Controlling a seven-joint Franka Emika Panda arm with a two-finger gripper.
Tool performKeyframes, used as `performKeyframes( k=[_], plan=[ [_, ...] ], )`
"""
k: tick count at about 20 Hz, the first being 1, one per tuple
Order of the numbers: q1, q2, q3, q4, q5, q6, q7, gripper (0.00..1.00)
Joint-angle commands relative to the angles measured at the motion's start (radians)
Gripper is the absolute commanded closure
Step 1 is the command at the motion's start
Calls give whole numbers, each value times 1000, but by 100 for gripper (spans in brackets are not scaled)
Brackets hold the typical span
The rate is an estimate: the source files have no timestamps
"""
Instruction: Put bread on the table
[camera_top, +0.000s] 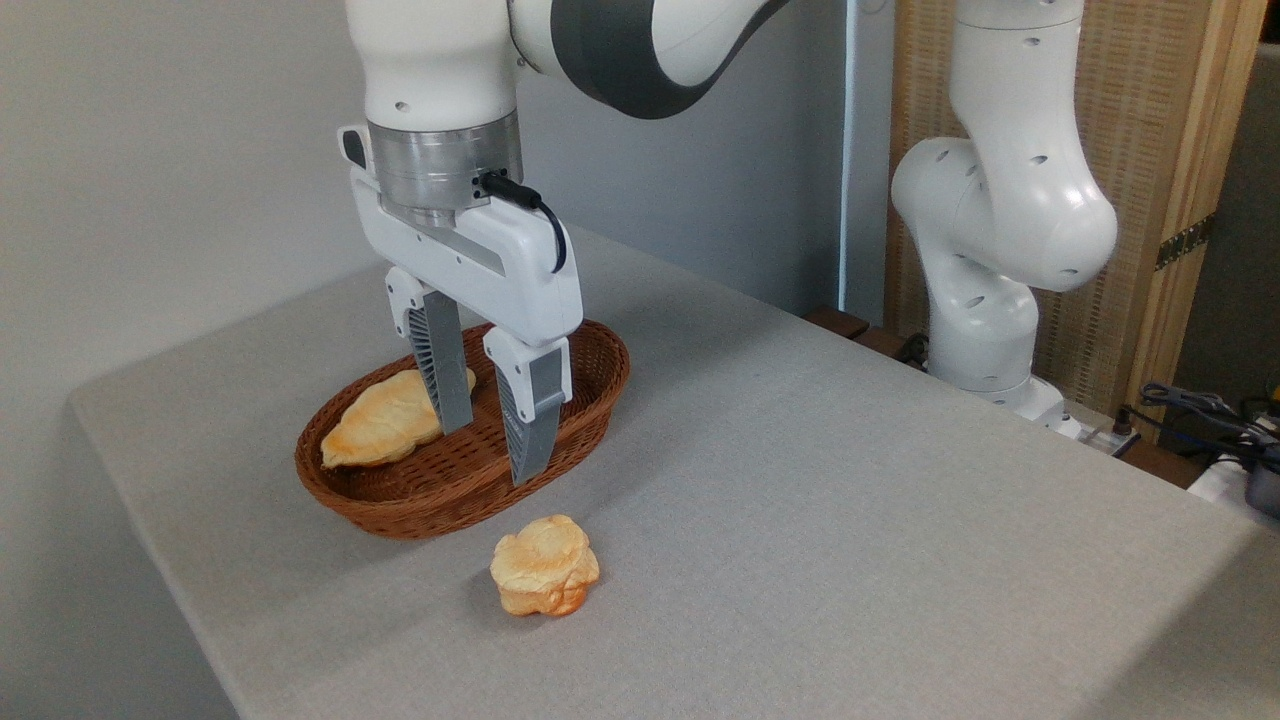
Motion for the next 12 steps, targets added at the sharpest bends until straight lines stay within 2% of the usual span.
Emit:
performKeyframes(
  k=[1, 12],
  plan=[
    [-6, -1, 4, 6, 10, -16, -16, 0],
    [-4, -3, 10, 9, 14, -13, -10, 0]
  ],
)
